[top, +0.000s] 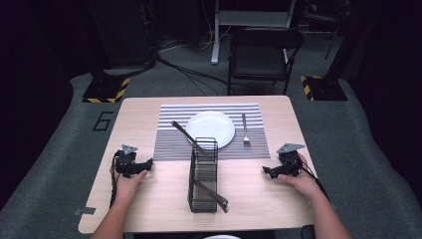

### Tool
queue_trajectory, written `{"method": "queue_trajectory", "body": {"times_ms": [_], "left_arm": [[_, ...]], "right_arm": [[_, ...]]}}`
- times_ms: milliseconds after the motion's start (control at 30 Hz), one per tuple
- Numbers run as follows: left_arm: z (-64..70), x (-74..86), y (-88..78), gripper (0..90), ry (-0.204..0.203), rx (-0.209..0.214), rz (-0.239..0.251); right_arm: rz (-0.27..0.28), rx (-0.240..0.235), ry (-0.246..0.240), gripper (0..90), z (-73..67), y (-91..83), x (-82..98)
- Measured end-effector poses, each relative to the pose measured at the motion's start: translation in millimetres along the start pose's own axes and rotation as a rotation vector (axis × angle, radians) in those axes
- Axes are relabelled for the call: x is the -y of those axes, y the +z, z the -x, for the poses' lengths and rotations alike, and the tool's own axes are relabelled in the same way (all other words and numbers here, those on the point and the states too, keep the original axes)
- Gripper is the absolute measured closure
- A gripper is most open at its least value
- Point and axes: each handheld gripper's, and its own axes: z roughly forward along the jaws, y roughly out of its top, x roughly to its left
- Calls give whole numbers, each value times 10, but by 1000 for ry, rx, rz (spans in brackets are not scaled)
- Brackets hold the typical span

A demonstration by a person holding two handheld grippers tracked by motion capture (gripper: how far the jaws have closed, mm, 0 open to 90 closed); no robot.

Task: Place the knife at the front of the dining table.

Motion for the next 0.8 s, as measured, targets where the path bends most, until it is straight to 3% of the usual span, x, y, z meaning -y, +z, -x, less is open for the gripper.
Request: {"method": "queue_trajectory", "body": {"times_ms": [300, 800], "left_arm": [[3, -4, -10, 167, -10, -6, -6], [30, -6, -56, 313, -16, -13, -7]], "right_arm": [[0, 0, 2, 0, -1, 0, 0], [-1, 0, 1, 0, 0, -1, 0]]}}
